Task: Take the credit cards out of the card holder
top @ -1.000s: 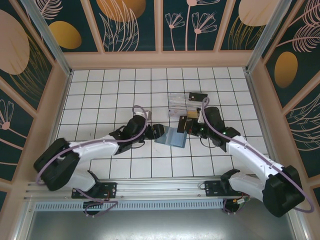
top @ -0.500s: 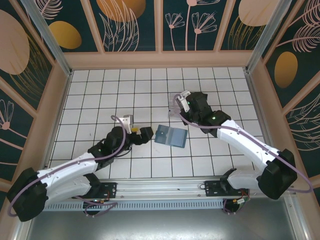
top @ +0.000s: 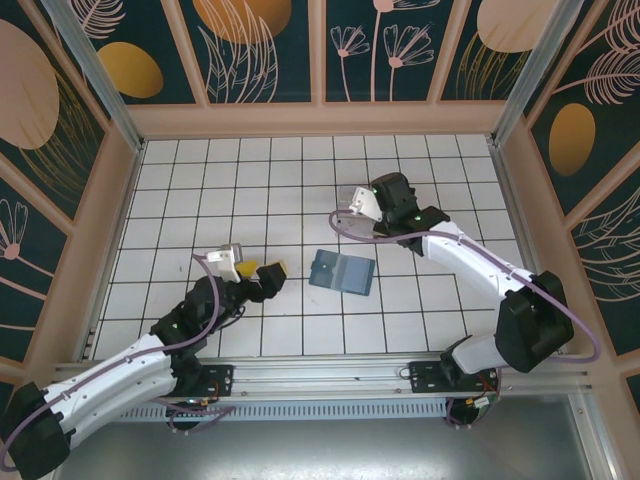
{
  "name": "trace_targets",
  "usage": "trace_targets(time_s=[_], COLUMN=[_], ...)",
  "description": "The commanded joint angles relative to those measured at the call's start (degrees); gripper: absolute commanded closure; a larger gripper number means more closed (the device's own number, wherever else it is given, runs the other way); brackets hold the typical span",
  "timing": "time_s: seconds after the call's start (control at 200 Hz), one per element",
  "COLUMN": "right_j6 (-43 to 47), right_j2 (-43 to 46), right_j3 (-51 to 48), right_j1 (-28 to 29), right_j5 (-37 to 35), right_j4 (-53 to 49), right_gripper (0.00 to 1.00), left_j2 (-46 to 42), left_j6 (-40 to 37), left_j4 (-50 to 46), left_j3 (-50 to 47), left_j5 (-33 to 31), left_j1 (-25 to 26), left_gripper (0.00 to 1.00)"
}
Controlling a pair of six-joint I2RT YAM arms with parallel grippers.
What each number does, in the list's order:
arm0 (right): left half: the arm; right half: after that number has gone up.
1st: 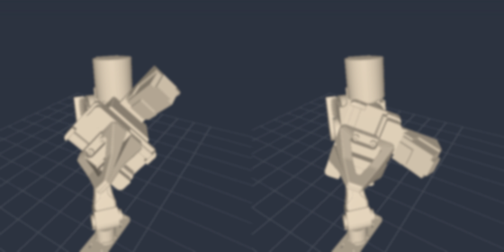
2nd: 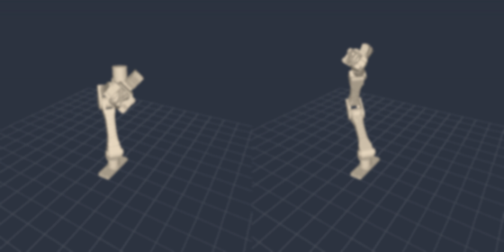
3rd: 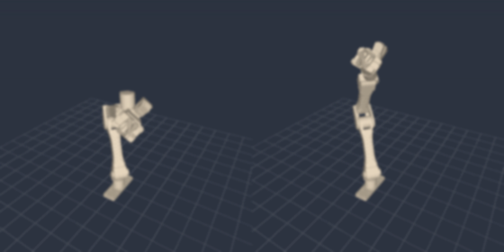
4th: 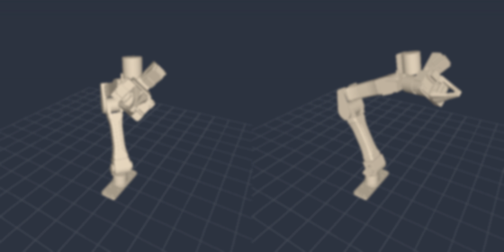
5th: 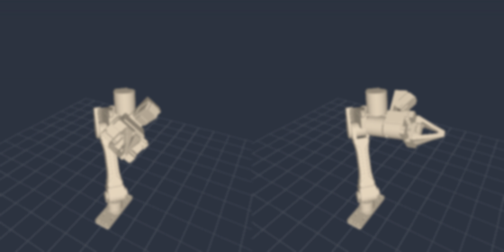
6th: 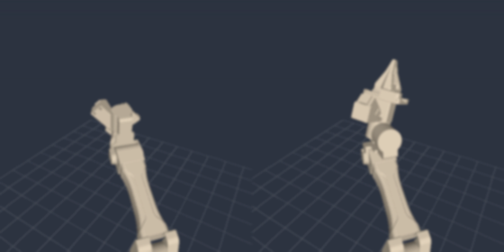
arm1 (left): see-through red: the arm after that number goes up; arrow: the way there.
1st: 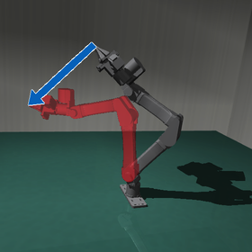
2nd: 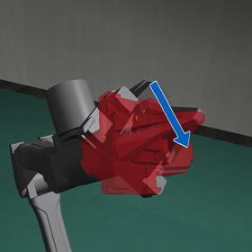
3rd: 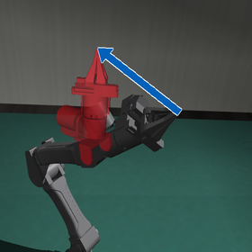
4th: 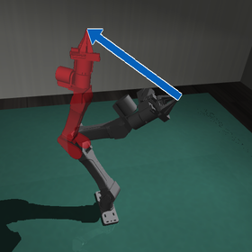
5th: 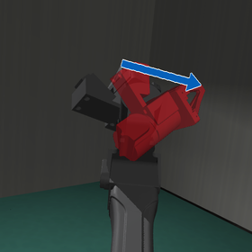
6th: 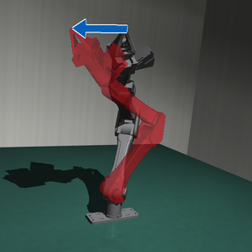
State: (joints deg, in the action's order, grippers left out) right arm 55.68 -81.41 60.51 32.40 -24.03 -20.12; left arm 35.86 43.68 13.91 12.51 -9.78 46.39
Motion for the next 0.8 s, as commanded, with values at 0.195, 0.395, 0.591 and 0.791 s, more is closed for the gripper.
trace_targets(time_s=[0.195,0.395,0.591,0.791], right_j6=[13.9,15.0,15.5,15.6], right_j2=[-2.0,-4.1,-6.0,-7.6], right_j3=[1.4,1.7,2.0,2.3], right_j1=[-4.5,-5.8,-6.4,-7.6], right_j5=[2.6,4.8,5.0,4.8], right_j4=[4.1,4.9,5.9,6.8], right_gripper=[1.0,1.0,1.0,1.0], left_j2=[-1.6,-1.4,-1.2,-1.1], left_j6=[-1.5,-1.4,-1.5,-1.5], left_j4=[-1.3,-1.7,-1.9,-2.0], left_j3=[-1.4,-1.5,-1.5,-1.6], left_j5=[-3.0,-3.6,-4.0,-4.0], left_j1=[-0.2,-0.2,-0.2,-0.2], left_gripper=[0.01,0.01,0.01,0.01])
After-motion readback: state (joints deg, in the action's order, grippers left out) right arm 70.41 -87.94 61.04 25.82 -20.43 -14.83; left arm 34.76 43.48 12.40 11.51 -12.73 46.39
